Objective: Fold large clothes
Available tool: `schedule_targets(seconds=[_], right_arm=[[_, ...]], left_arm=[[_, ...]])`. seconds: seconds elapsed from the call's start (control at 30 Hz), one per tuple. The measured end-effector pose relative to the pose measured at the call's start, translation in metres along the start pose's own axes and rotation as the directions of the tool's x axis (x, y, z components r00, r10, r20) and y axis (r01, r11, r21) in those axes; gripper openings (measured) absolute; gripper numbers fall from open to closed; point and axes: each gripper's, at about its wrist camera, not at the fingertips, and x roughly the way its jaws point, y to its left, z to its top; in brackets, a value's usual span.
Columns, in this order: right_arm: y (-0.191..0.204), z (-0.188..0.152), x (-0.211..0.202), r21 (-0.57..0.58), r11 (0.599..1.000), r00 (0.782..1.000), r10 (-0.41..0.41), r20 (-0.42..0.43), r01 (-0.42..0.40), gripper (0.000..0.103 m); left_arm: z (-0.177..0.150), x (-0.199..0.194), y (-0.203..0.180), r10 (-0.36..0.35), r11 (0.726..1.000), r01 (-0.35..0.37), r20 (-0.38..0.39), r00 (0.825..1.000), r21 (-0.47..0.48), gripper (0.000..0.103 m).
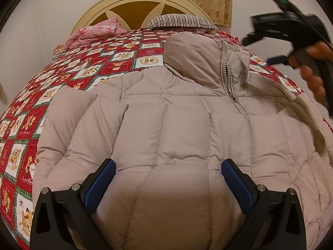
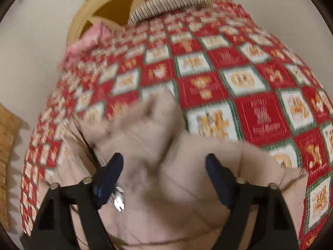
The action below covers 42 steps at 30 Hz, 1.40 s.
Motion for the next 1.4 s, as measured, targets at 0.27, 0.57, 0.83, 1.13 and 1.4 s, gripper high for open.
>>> schedule_targets(seconds=[0.27, 0.57, 0.83, 1.13, 1.4], right_arm=[[-0.019, 0.012, 0.055, 0.131, 0.990, 0.992, -0.034, -0.118, 0.049, 0.066], [-0.023, 0.014, 0.025, 0.140, 0.988, 0.987, 0.082, -0.138, -0.063, 0.083], [0.003, 0.022, 0.068, 0.052, 0.990, 0.972, -0.115, -0.206, 0.128, 0.057], [-0.029, -0.026, 0.031, -0.008, 0.997, 0.978, -0.072, -0.198, 0.072, 0.018], [-0.044, -0.045, 0.008, -0.036, 0.998, 0.974, -0.066, -0.216, 0.059, 0.019]], left_arm=[[0.000, 0.000, 0.000, -0.004, 1.000, 0.004, 0.000, 1.000, -0.002, 0.102], [0.000, 0.000, 0.000, 0.001, 1.000, -0.001, 0.005, 1.000, -0.002, 0.102], [0.000, 0.000, 0.001, -0.008, 1.000, 0.008, 0.004, 1.000, -0.007, 0.102], [0.000, -0.001, 0.002, -0.009, 1.000, 0.009, 0.006, 1.000, -0.007, 0.102], [0.000, -0.002, 0.002, -0.009, 1.000, 0.009, 0.012, 1.000, -0.007, 0.102]])
